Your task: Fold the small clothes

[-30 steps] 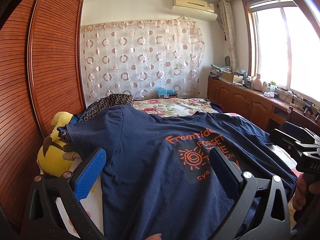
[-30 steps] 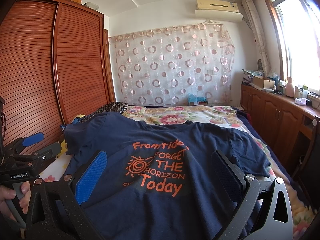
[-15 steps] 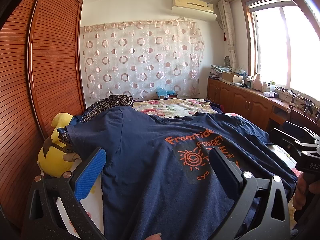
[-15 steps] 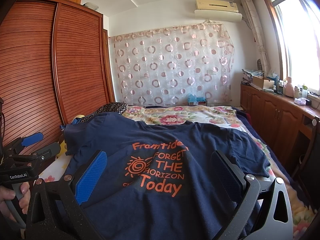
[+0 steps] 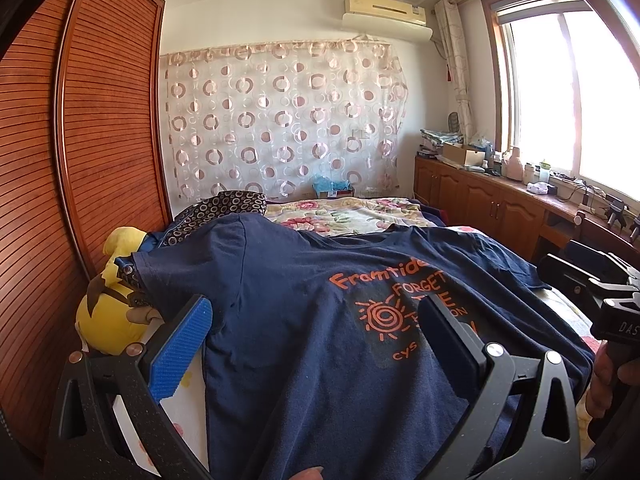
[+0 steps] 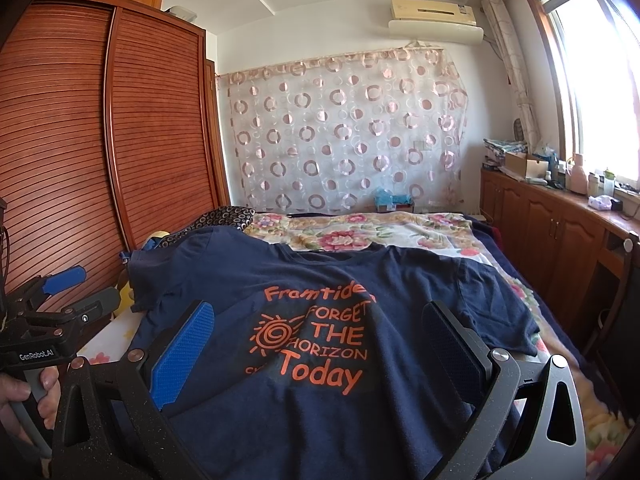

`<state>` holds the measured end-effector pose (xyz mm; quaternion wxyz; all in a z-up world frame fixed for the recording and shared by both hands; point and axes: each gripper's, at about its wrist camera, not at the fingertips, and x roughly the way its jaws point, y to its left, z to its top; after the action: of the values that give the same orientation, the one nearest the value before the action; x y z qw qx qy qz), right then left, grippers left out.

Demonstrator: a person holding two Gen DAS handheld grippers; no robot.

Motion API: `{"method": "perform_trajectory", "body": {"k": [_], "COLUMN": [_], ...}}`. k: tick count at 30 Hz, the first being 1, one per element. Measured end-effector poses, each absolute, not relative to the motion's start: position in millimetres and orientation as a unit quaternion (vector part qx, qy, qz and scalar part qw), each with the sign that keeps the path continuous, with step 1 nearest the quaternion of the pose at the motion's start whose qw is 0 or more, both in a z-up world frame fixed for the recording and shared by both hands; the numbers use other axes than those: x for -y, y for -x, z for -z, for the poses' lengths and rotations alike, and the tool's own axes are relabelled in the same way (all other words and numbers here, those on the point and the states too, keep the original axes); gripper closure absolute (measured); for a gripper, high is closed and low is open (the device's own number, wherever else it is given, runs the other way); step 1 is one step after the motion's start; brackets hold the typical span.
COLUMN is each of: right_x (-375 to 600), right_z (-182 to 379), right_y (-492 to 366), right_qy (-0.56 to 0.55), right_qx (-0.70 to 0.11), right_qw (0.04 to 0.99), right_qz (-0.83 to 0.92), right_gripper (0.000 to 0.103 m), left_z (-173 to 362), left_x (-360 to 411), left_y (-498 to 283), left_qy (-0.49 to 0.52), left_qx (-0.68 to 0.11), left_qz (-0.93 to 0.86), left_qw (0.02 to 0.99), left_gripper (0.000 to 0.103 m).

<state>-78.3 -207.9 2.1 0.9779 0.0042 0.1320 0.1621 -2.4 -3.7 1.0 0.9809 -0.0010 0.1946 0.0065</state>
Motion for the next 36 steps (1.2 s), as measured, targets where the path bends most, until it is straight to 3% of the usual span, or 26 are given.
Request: {"method": "perform_trajectory", "body": {"k": [17,36], "right_x": [208,188], "right_z": [0,15], "right_y": [76,35], "right_qy": [-0.007,0.017], "right_qx": [-0.137,-0.188], "right_qw": [0.977,0.960], "right_qz": [-0.165,-0.205], "right_gripper": [0.000,0.000], "left_z": [-1,37], "left_x": [7,-47], "left_y": [5,-25], "left_qy": [0.002,0.016], "left_qx": [-0.197,-0.264], "left_qz": [-0.007,-0.029], "left_qw": [0.980,0.964], "left_gripper": [0.000,0.000]}}
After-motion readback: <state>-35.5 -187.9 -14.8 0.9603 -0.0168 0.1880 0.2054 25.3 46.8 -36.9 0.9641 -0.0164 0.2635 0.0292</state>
